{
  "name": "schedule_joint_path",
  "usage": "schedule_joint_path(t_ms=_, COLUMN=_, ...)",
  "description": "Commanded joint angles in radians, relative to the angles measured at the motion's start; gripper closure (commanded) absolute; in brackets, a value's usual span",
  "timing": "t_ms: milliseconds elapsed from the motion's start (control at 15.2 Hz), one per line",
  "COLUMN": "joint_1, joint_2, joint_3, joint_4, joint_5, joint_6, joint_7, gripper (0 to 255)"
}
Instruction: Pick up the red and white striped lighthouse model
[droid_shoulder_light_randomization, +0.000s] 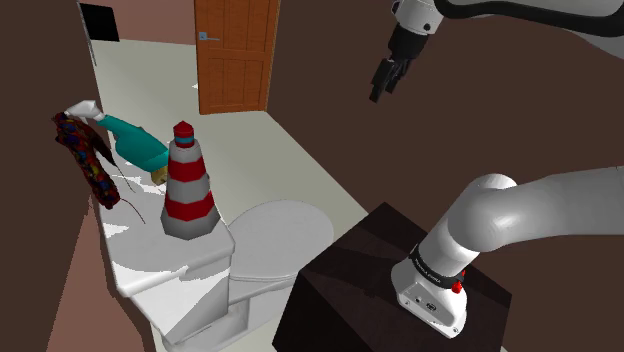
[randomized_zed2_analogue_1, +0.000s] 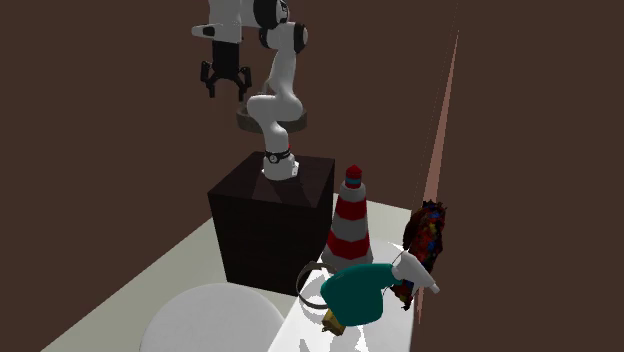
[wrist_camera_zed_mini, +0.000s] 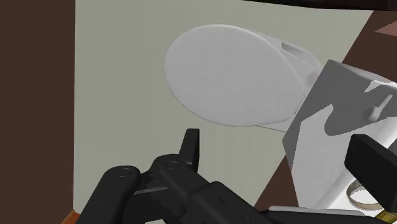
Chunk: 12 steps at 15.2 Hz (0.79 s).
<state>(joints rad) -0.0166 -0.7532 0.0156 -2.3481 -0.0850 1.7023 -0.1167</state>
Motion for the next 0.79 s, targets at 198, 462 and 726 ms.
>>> schedule_joint_path(t_ms=198, joint_1=0.025, joint_2=0.054, joint_3=0.043, joint_4=0.008, joint_5=0.038, joint_6=0.045, joint_7=0.048, gripper=0)
schedule_joint_path(t_ms=462, joint_1=0.054, joint_2=0.137, joint_3=0.099, joint_4=0.033, joint_5=0.083, joint_6=0.105, joint_7=0.109, gripper=0)
schedule_joint_path(t_ms=726, joint_1=0.08, joint_2=0.23, joint_3=0.155, joint_4=0.074, joint_5=0.117, joint_6=0.162, joint_7=0.168, gripper=0)
